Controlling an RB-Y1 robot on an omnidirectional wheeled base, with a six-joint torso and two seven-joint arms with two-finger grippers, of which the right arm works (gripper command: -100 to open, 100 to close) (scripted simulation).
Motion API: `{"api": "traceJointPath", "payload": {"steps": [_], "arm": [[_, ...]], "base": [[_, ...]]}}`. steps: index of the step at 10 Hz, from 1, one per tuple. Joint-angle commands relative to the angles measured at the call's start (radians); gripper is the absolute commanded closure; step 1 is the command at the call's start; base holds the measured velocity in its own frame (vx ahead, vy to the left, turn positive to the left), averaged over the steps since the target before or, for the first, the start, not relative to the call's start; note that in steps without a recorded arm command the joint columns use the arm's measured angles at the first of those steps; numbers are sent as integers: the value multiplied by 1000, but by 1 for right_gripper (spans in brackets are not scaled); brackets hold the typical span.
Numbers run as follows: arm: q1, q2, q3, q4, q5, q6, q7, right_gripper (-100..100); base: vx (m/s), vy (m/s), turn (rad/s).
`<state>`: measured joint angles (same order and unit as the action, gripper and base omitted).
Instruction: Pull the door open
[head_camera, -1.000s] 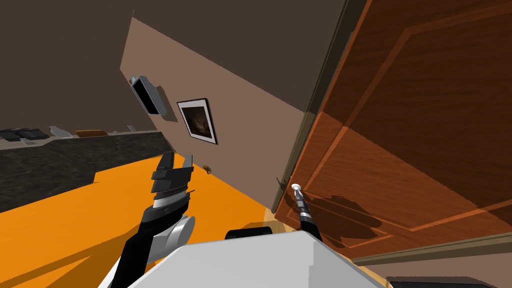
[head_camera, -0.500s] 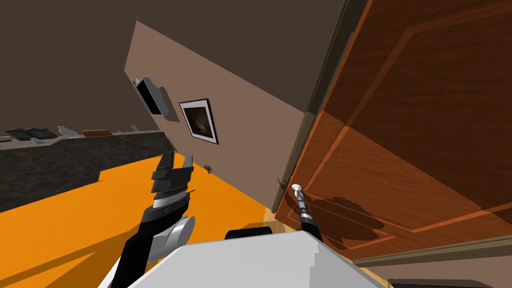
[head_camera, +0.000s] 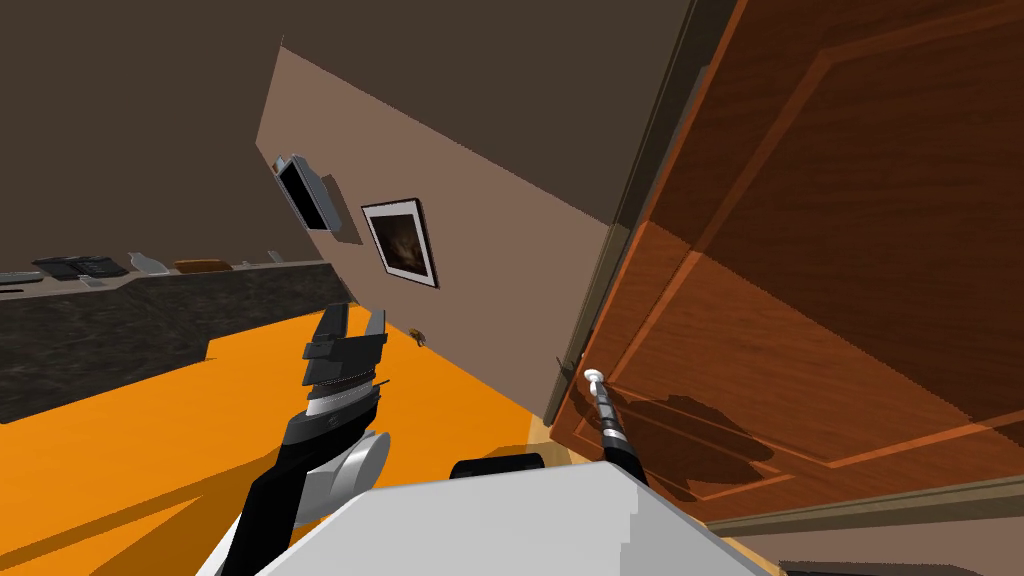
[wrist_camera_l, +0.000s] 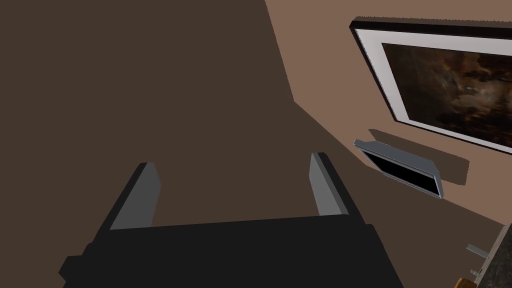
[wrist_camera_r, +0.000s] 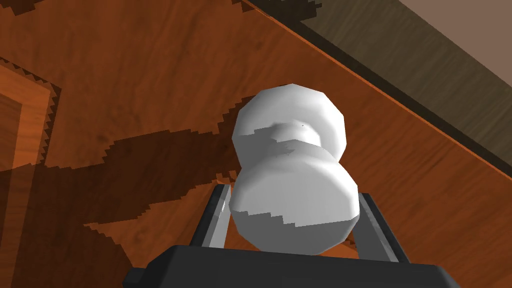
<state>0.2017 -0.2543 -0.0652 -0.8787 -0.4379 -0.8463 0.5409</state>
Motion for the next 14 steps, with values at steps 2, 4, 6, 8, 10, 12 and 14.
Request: {"api": "traceJointPath", "payload": {"steps": [2, 4, 6, 8, 10, 12, 14], "arm": [[7, -3, 7, -2, -10, -5, -68, 100], [13, -6, 11, -6, -17, -8, -110, 100], [23, -10, 21, -13, -29, -12, -175, 100], [28, -13, 26, -17, -36, -15, -225, 100], [33, -15, 31, -21, -42, -18, -272, 100], [39, -17, 36, -24, -49, -20, -315, 100], [44, -20, 41, -28, -55, -23, -359, 100]], "base": [[-17, -3, 25], [-11, -2, 15], [-17, -2, 30], [-13, -4, 20], [-9, 0, 16], [-12, -2, 21], [-15, -4, 24]]}}
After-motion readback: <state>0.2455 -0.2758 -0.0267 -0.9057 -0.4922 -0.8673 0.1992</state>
